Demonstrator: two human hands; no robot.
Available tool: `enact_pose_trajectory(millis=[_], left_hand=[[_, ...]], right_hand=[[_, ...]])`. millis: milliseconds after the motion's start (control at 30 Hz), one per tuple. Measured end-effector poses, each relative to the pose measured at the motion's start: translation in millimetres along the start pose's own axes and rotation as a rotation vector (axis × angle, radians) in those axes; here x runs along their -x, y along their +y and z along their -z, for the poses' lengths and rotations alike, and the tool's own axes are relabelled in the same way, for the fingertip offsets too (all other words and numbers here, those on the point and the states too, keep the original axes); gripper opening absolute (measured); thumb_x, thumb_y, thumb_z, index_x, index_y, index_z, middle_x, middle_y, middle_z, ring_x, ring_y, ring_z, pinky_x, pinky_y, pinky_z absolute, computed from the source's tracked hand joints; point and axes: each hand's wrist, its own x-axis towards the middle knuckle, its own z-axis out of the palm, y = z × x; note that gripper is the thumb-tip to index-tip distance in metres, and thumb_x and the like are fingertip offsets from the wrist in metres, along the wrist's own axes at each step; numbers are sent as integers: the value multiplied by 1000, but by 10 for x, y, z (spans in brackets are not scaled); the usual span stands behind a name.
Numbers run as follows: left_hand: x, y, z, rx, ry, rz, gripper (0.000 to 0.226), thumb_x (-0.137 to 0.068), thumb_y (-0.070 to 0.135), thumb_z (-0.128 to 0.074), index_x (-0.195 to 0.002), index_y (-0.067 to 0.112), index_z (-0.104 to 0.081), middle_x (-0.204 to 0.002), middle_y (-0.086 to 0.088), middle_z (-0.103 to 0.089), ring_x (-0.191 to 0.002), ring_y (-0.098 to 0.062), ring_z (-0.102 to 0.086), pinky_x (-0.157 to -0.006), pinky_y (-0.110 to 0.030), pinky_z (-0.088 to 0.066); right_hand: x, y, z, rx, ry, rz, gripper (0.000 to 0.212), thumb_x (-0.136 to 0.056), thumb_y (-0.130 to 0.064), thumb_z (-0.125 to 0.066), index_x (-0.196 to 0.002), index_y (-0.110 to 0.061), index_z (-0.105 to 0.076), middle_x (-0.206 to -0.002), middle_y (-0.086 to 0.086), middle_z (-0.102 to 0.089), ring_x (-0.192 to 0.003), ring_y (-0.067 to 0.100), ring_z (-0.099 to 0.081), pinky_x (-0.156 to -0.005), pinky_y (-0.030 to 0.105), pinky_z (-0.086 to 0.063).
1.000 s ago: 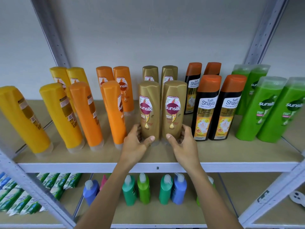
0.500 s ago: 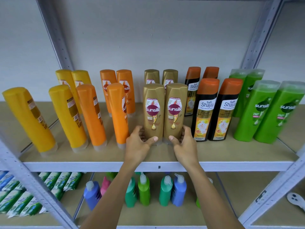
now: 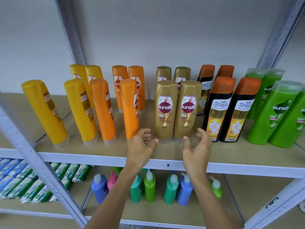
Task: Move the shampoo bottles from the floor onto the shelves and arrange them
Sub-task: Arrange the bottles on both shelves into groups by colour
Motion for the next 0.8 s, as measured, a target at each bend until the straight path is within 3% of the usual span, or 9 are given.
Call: enact_pose_trajectory(millis=[100,200,300,433,533,667,800], left_hand=[[155,-115,274,5,182,-33,18,-85,11,-67,-100,21,-67,-83,16,-68,-79,4,-64,-76,-20,-54],[214,-252,612,18,412,-44,17,-85,10,-65,-94,24,-67,-80,12,-69,-76,-4,-65,-76,-33,-55],[159,-400,893,15,526,-66,19,-85,16,-64,-103,23,-64,-88,3,-68,-78,-16,-64,-74,-42,-54],[75,-550,1139,5,494,-142,31,-86,13,-64,-116,22,-59,-106,0,-62,-97,-16,-59,-80,-45,-53],[37,-634,1288,16,468,-198,32,-86,14,-65,-117,18,-58,-103,-1,-60,-97,-15,-57,-80,-44,-52],[10,-669,1360,30,302,-200,36,-86,20,-62,-122,19,-56,-111,2,-63,-104,-12,-59,-88,-41,-51],[-34,-565,1273,-37,159,-144,60,-88,27,-65,-141,16,-39,-138,-2,-51,-126,-17,-48,-105,-34,-41]], right_hand=[[358,-110,-91,-117,109,124,34,-86,-16,-59,-119,-14,-53,-107,2,-54,-99,21,-55,-81,33,-47],[643,-290,-368,-188,-71,218,29,-85,-28,-50,-113,-22,-54,-100,-3,-57,-94,15,-57,-82,22,-45],[762,-495,-743,-171,-191,234,36,-88,-28,-55,-123,-20,-51,-114,-5,-56,-109,10,-54,-91,6,-35],[723,-714,-1172,-65,-269,159,67,-87,-23,-68,-143,-9,-34,-140,6,-44,-131,17,-41,-104,16,-28],[637,-773,-1373,-53,-264,64,80,-80,-33,-74,-145,-15,-30,-142,6,-44,-128,21,-45,-107,39,-40],[630,-794,-1441,-16,-251,9,67,-81,-33,-73,-136,-20,-38,-126,2,-54,-113,18,-55,-96,41,-48],[637,-801,-1445,23,-249,22,54,-84,-32,-70,-129,-22,-42,-115,0,-58,-103,17,-58,-91,43,-50]])
